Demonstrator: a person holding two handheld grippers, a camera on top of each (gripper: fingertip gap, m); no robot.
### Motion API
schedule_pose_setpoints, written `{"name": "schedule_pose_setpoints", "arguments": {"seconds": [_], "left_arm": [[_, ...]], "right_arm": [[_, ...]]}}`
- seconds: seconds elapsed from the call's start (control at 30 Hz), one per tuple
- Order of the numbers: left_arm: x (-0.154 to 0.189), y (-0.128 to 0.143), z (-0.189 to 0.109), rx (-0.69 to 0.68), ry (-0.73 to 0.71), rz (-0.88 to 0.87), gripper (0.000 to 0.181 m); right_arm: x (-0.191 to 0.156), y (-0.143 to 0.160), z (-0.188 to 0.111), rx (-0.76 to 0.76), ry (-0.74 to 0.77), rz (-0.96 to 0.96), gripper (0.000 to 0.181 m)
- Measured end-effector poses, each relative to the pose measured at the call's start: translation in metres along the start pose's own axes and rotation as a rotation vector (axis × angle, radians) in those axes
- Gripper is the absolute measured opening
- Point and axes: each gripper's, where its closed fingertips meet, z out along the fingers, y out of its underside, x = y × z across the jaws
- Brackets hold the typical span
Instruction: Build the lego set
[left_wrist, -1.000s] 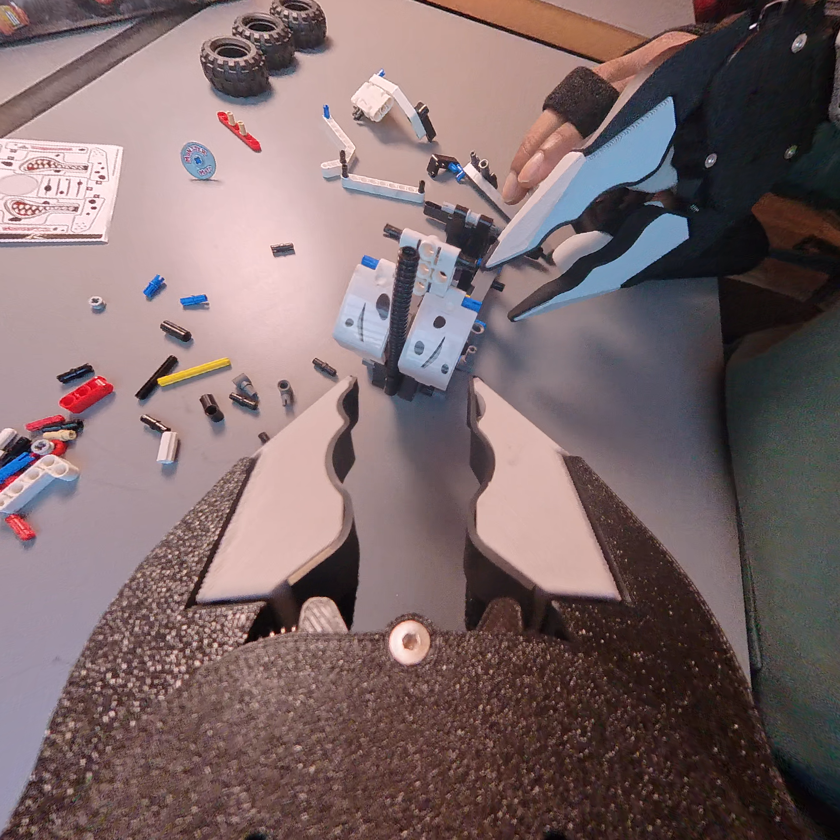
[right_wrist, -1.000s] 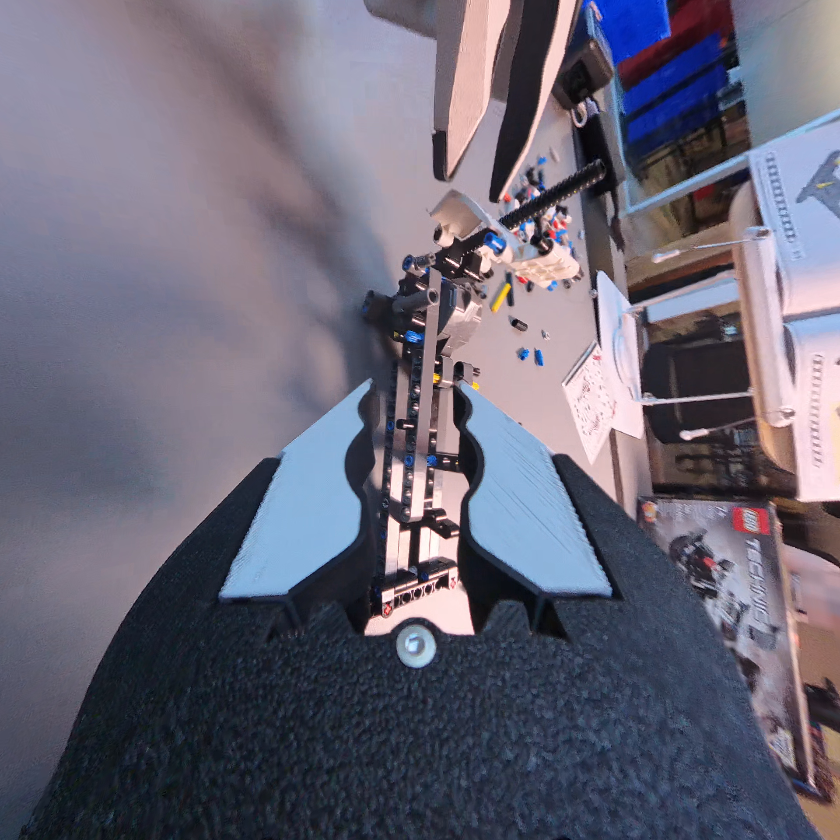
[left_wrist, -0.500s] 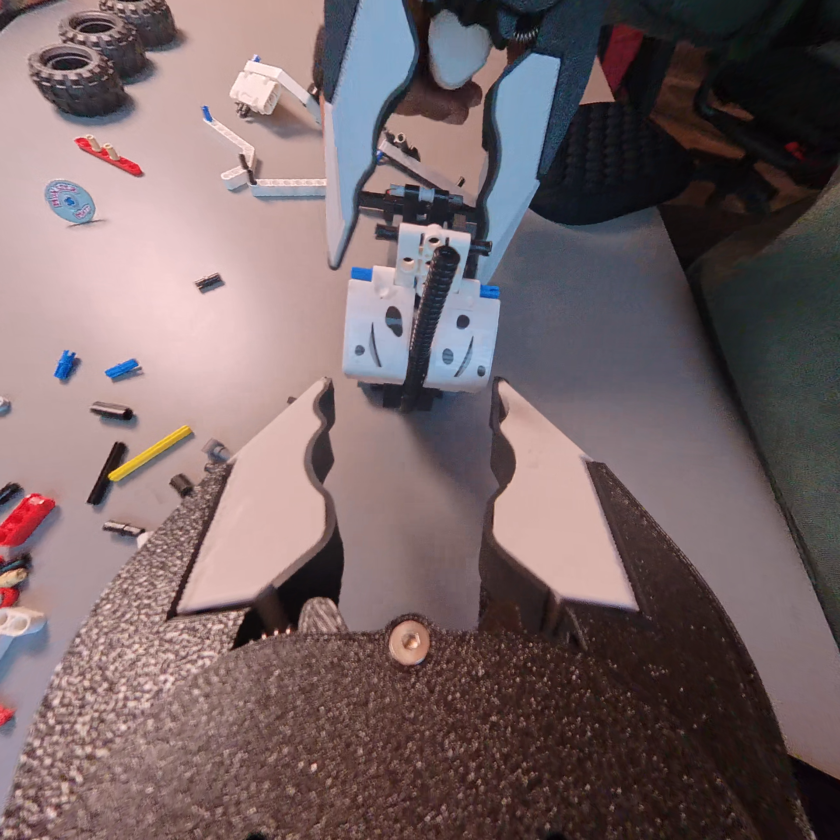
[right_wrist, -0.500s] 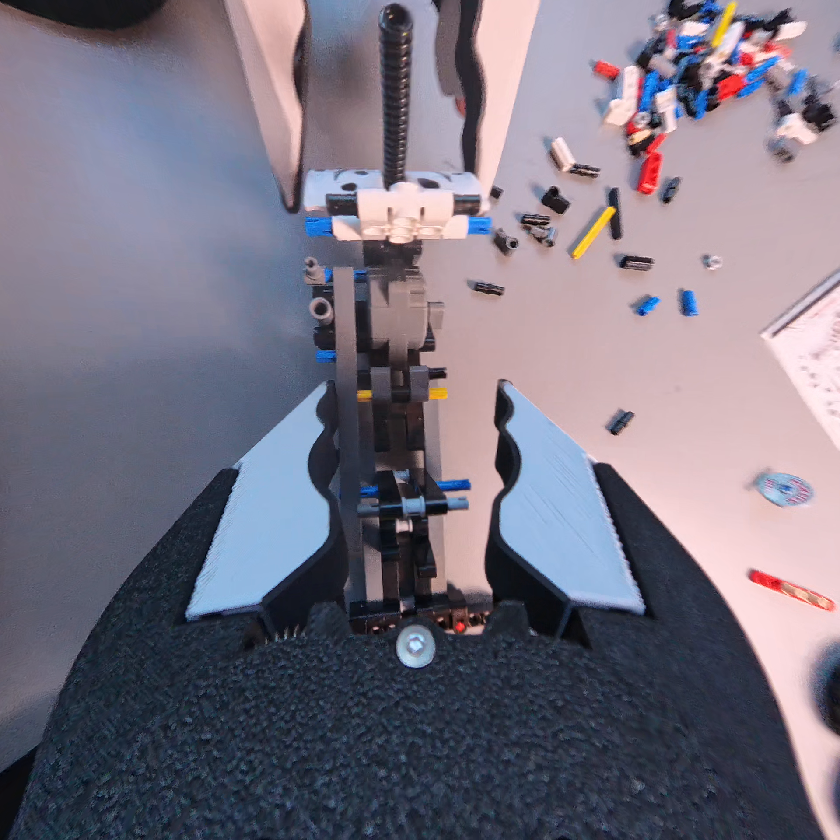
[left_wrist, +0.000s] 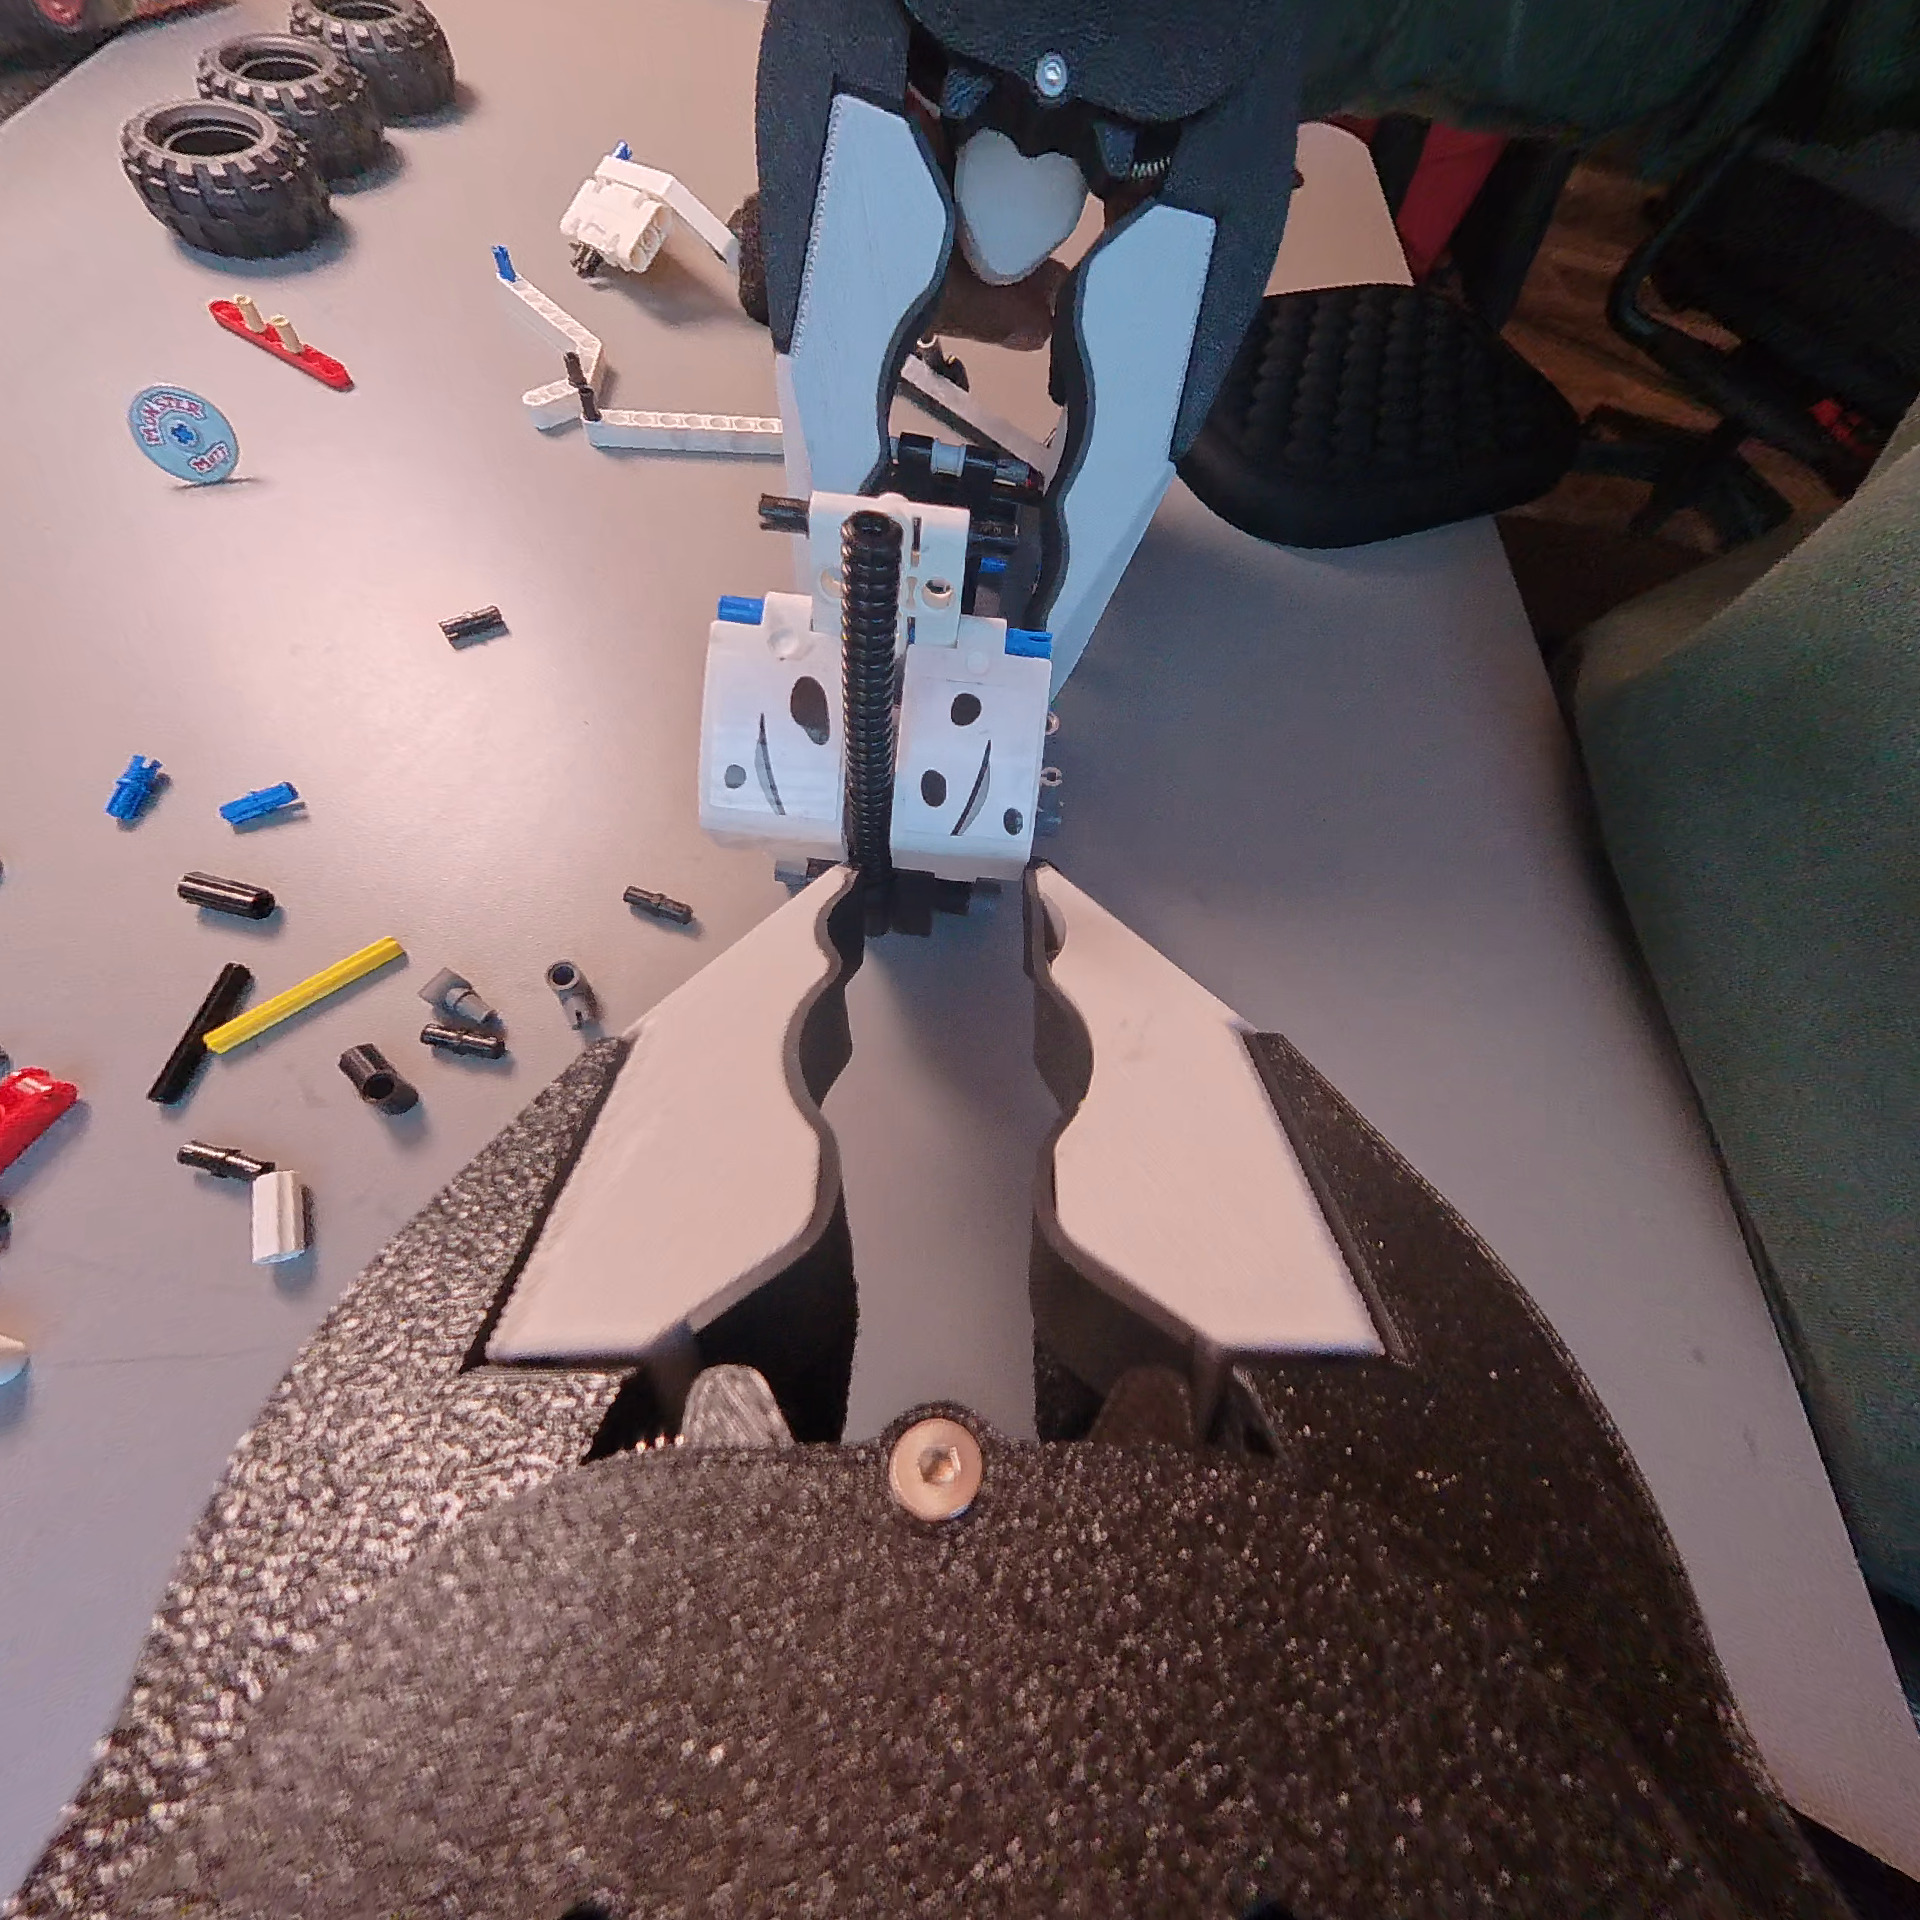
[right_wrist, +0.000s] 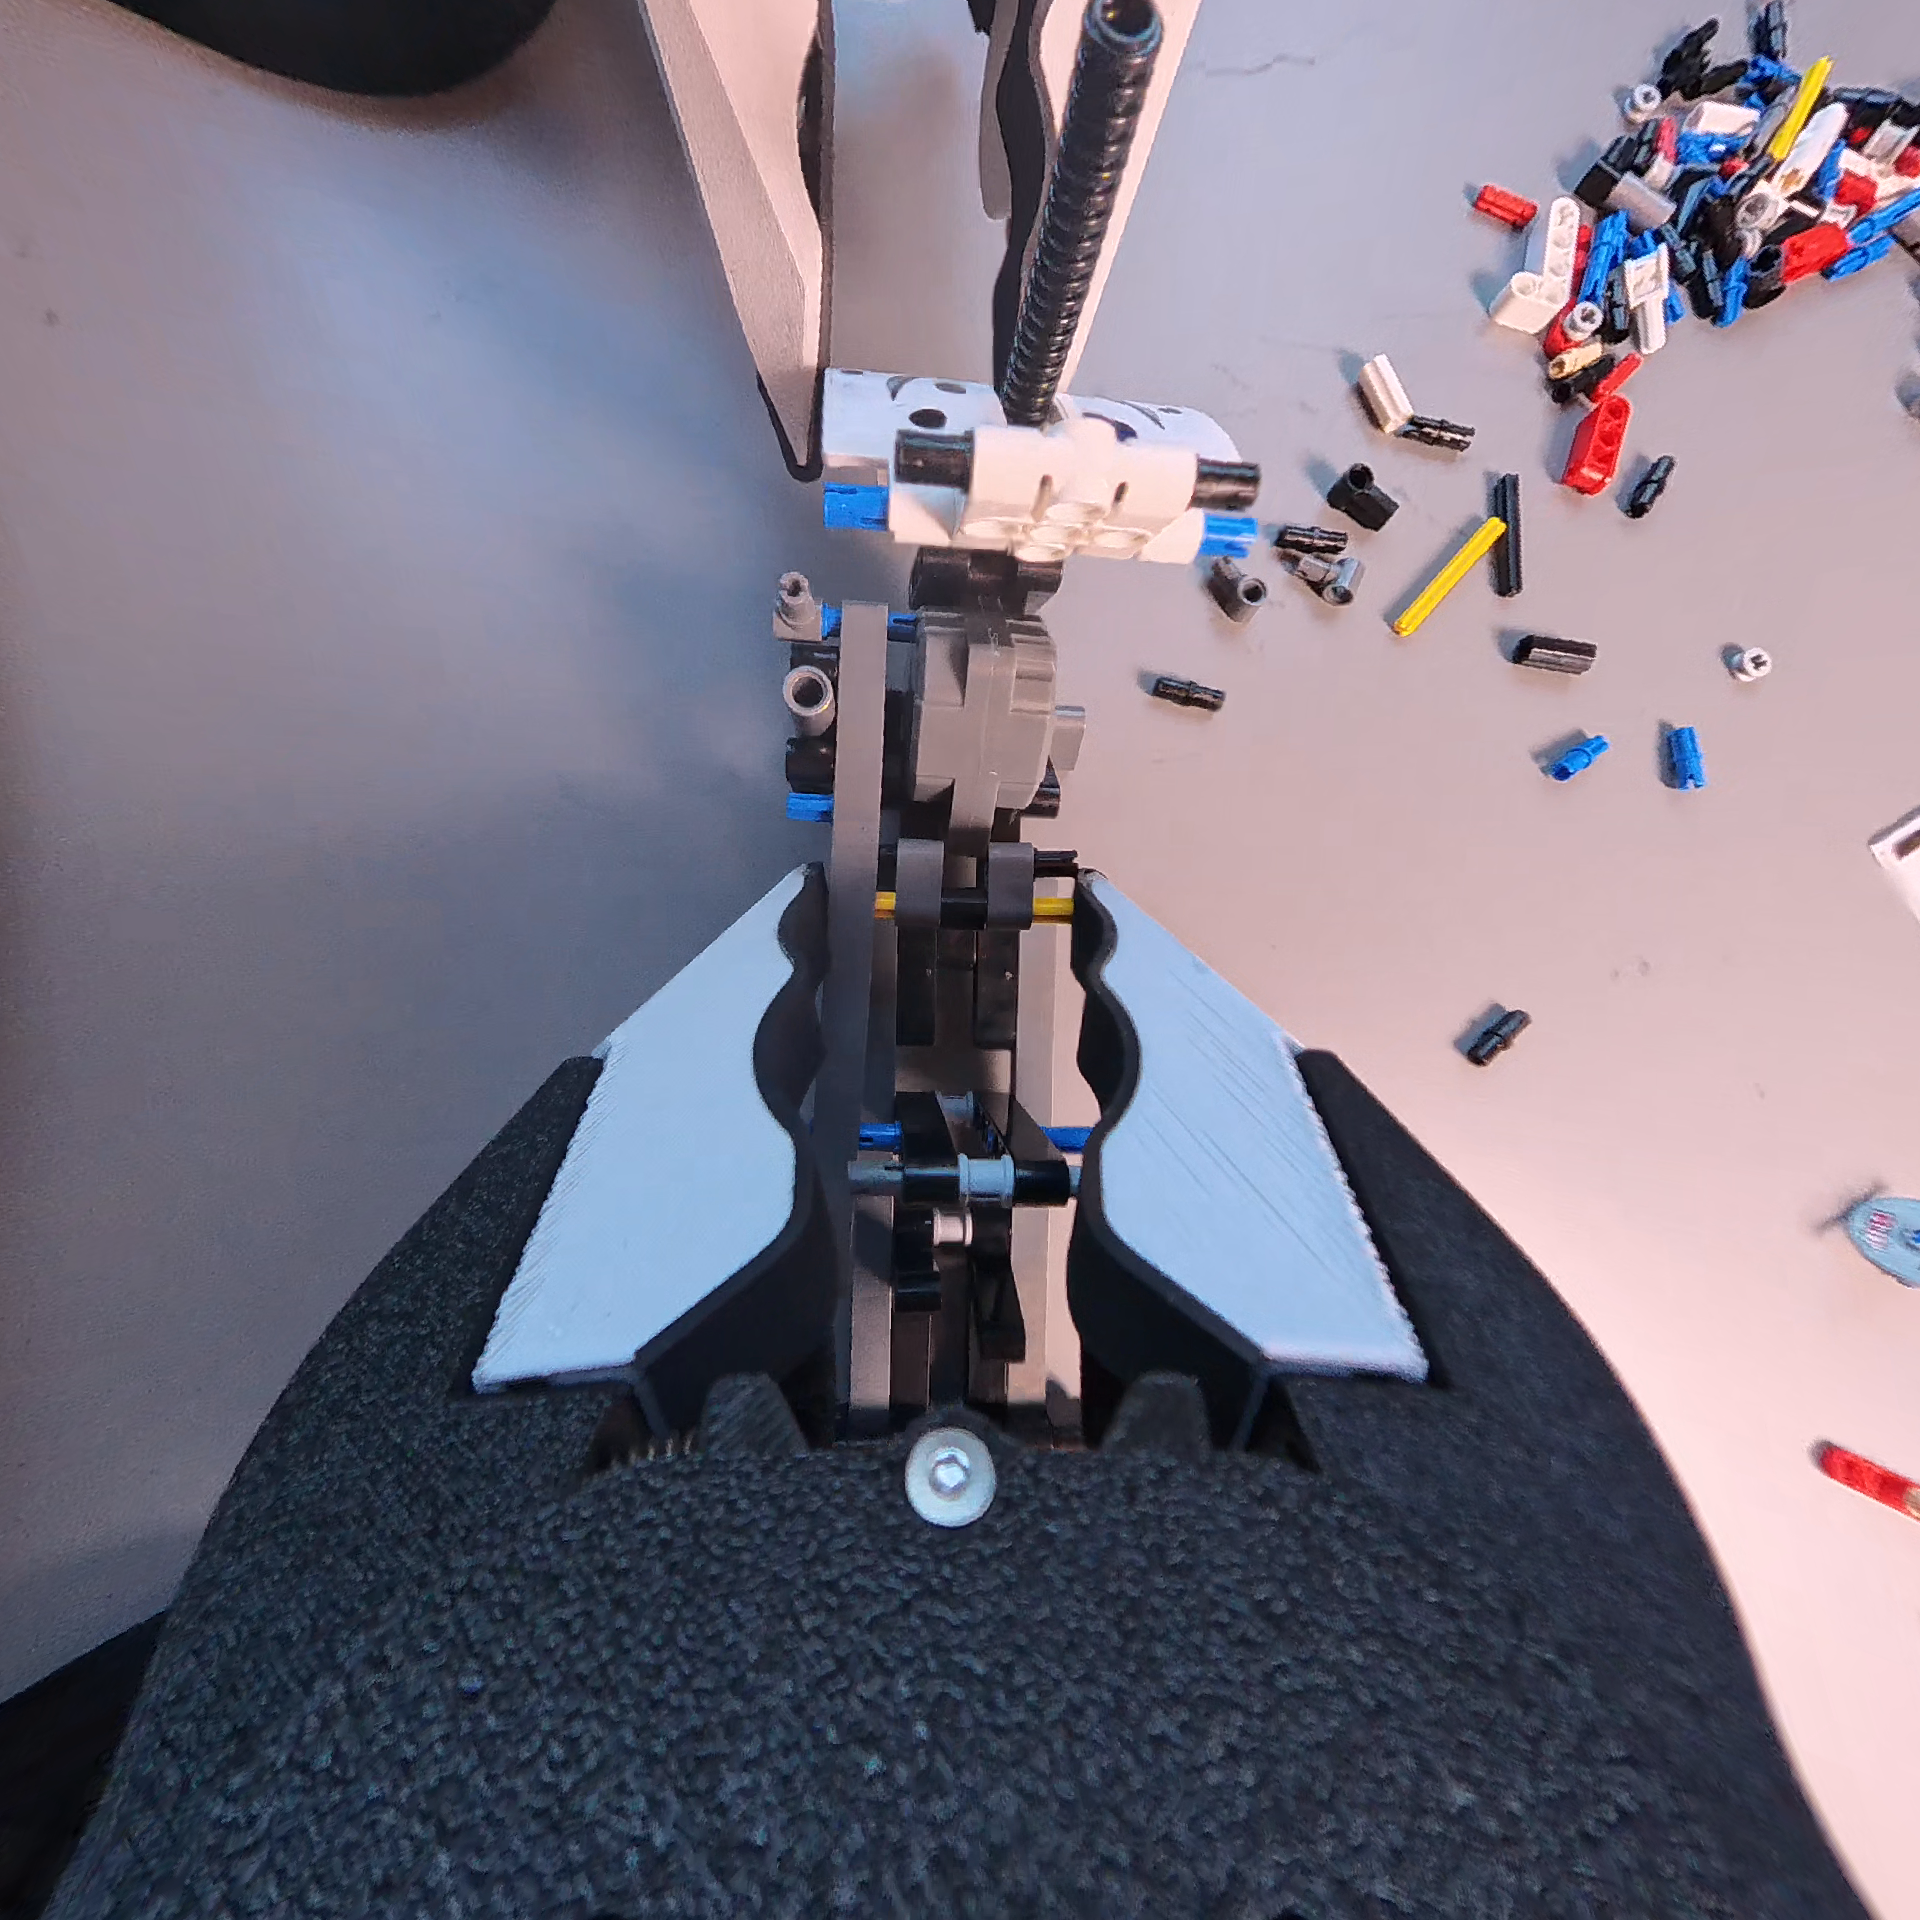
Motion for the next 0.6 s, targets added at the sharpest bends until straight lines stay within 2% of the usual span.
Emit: {"name": "schedule_pose_setpoints", "arguments": {"seconds": [0.2,0.43,0.6], "left_arm": [[-0.002,-0.005,-0.002,0.05,0.009,-0.048,0.03],[-0.006,-0.014,-0.009,0.116,0.017,-0.097,0.03],[-0.007,-0.009,-0.01,0.099,0.005,-0.092,0.03]], "right_arm": [[0.002,-0.004,-0.003,0.092,-0.041,0.045,0.045],[0.008,-0.01,-0.005,0.131,-0.032,0.032,0.042],[0.009,-0.01,-0.001,0.118,-0.03,0.019,0.041]]}}
